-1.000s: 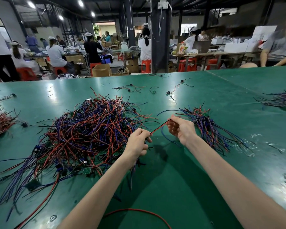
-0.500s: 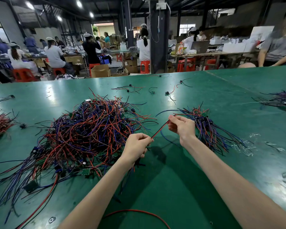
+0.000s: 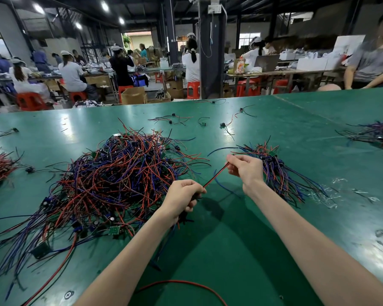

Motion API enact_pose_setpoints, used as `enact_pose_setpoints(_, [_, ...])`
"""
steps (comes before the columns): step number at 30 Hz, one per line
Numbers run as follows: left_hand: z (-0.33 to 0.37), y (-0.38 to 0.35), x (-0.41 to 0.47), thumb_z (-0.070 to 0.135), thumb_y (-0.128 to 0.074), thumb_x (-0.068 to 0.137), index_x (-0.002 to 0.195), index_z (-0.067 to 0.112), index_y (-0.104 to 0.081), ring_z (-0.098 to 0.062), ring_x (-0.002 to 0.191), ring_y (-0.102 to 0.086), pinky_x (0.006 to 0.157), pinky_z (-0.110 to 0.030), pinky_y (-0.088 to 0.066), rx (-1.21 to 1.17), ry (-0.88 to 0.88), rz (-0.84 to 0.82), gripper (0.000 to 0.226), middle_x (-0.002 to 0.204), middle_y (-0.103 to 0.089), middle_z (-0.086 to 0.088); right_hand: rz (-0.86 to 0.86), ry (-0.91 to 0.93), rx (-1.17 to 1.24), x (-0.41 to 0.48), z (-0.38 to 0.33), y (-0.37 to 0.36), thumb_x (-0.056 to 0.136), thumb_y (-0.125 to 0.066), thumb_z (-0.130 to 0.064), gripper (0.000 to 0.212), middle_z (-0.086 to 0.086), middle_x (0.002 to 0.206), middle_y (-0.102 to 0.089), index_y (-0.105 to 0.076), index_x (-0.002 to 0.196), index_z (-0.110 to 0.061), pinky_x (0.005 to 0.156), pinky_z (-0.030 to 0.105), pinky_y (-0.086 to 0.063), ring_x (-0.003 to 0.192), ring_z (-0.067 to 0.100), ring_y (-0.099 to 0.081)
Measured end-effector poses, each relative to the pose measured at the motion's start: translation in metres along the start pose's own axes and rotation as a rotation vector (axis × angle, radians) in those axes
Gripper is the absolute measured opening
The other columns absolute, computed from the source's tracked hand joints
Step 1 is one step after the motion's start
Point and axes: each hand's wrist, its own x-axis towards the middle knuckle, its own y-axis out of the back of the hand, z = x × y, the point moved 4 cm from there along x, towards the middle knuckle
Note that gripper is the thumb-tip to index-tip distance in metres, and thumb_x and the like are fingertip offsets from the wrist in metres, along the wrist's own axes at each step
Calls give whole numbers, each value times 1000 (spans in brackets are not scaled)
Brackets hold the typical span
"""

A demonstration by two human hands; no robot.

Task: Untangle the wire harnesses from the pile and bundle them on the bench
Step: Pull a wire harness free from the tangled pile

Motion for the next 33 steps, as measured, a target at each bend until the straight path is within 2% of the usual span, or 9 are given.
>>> enact_pose_setpoints(3, [0, 1, 1, 2, -60, 81, 64, 8, -61, -10, 36, -33, 36, -14, -22, -4, 4, 8, 18, 57, -54, -1, -34, 299, -379, 1, -4, -1, 84, -69, -8, 14, 3, 60, -63, -66, 70, -9, 60, 34, -56, 52, 14, -57])
enact_pose_setpoints(5, [0, 2, 1, 2, -60, 81, 64, 9, -59, -9, 36, -33, 36, -13, -21, -5, -1, 16, 19, 58, -53, -2, -49, 358, -452, 2, -2, -1, 86, -67, -10, 18, 2, 62, -64, -64, 69, -15, 64, 38, -56, 56, 18, -59])
enact_pose_setpoints(8, [1, 4, 1, 2, -60, 82, 64, 9, -59, -9, 36, -34, 36, -14, -22, 10, -18, 27, 19, 59, -53, -3, -59, 395, -503, 4, 1, -1, 88, -65, -11, 13, -2, 63, -65, -67, 75, -11, 63, 34, -56, 56, 14, -61])
enact_pose_setpoints(11, [1, 4, 1, 2, -59, 82, 63, 9, -58, -10, 37, -35, 36, -15, -23, 14, -23, 32, 20, 59, -53, -3, -55, 367, -488, 3, 2, -1, 90, -62, -10, 11, -3, 63, -65, -69, 81, -5, 56, 24, -54, 53, 5, -59])
enact_pose_setpoints(15, [1, 5, 1, 1, -59, 82, 66, 7, -58, -10, 37, -35, 36, -15, -24, 11, -29, 39, 17, 59, -52, -3, -48, 218, -302, 4, 5, -2, 92, -57, -6, 17, 2, 63, -64, -66, 77, -7, 50, 18, -51, 51, 5, -58])
enact_pose_setpoints(21, [1, 7, 1, 2, -59, 83, 71, 5, -59, -10, 37, -36, 36, -15, -25, 13, -44, 49, 12, 59, -52, -3, -95, -30, 41, 1, 6, -5, 93, -53, -1, 21, 5, 61, -65, -64, 76, -1, 48, 18, -52, 45, 5, -57])
enact_pose_setpoints(26, [0, 8, 2, 2, -59, 83, 69, 6, -59, -10, 38, -36, 35, -16, -26, 7, -39, 49, 14, 58, -52, -2, -72, -66, 80, 0, 6, -6, 93, -54, -2, 20, 3, 58, -65, -64, 76, -1, 48, 19, -52, 44, 5, -58])
enact_pose_setpoints(29, [0, 9, 2, 2, -59, 83, 68, 7, -58, -10, 38, -36, 36, -16, -26, 6, -45, 56, 15, 56, -52, 0, -45, -44, 48, -2, 7, -4, 88, -62, -3, 12, 5, 61, -65, -64, 76, -1, 48, 19, -52, 46, 6, -58])
enact_pose_setpoints(33, [-1, 11, 2, 1, -58, 83, 66, 9, -56, -10, 38, -36, 35, -17, -26, -3, -53, 78, 19, 53, -51, 2, 3, -11, -22, -6, 11, -1, 81, -70, 0, 14, 7, 63, -61, -62, 71, -4, 48, 17, -51, 50, 12, -54])
